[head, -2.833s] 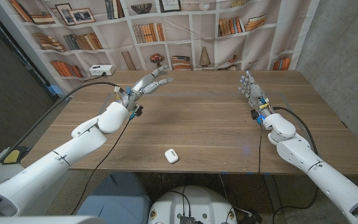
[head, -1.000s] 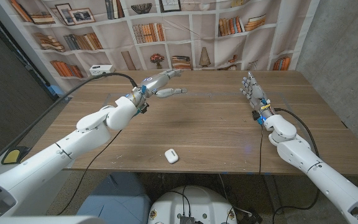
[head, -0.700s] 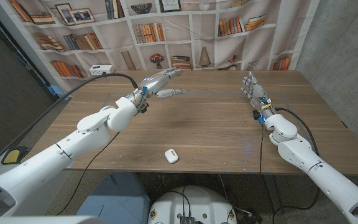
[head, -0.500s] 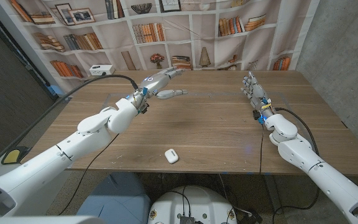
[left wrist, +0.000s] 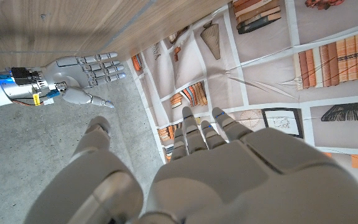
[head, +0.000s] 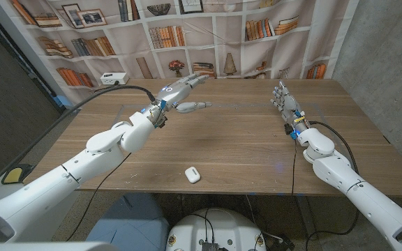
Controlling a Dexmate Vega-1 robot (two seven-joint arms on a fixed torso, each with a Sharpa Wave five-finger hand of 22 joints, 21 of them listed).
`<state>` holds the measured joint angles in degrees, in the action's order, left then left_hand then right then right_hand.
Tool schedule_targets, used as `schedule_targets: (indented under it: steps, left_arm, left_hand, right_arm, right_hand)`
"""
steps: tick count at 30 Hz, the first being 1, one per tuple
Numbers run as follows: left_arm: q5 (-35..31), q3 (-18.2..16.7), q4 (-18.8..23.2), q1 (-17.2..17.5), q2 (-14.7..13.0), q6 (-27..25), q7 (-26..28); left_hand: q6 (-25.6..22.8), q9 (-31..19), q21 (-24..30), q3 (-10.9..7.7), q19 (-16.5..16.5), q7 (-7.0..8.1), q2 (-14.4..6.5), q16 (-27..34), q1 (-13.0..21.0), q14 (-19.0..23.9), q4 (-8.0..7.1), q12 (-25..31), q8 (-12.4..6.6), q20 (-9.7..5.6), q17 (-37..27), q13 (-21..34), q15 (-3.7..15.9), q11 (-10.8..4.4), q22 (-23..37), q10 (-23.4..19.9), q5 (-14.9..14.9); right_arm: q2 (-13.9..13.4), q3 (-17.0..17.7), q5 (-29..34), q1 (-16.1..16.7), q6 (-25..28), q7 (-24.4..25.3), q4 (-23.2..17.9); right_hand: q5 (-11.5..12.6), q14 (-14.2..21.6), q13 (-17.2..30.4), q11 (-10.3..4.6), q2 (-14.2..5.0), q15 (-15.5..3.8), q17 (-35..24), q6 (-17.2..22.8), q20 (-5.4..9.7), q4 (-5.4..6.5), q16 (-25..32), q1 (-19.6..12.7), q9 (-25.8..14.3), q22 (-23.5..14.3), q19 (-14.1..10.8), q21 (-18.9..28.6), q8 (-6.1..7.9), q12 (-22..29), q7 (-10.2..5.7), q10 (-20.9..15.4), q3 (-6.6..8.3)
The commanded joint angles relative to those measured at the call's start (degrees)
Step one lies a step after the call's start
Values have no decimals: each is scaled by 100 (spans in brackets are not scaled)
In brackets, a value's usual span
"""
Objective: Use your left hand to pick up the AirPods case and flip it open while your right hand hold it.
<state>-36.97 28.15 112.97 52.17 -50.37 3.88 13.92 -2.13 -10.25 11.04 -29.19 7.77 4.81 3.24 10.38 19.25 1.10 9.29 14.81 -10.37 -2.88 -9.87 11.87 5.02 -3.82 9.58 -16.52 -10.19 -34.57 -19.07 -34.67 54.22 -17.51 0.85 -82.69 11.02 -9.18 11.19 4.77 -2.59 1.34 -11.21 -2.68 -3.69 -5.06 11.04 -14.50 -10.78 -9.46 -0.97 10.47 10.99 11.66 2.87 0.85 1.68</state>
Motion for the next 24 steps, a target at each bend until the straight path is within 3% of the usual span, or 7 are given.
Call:
schedule_targets:
  steps: [1,24]
  left_arm:
    - [-76,-55,167,64,-91,35,-182]
    - [-320,-152,437,117,-273,161,-461]
  left_hand:
    - [1,-23,-13,37,1,-26,8,33,87,68,7,15,-27,52,-16,8,-9,-53,20,-129,-36]
    - [-148,-24,-15,97,12,-53,53,42,95,127,-25,27,-83,144,-18,21,-42,-40,23,-212,-30]
  right_arm:
    - [-26,-13,29,36,9,25,-13]
    - [-31,27,-30,145,-17,47,-57]
  right_hand:
    - [-8,-34,10,5,3,-36,-2,26,-10,-37,25,-52,-12,-32,19,33,30,31,9,-46,5]
    - [-9,-43,11,3,-31,-43,-1,21,-15,-56,25,-82,-12,-32,36,29,28,25,9,-45,30]
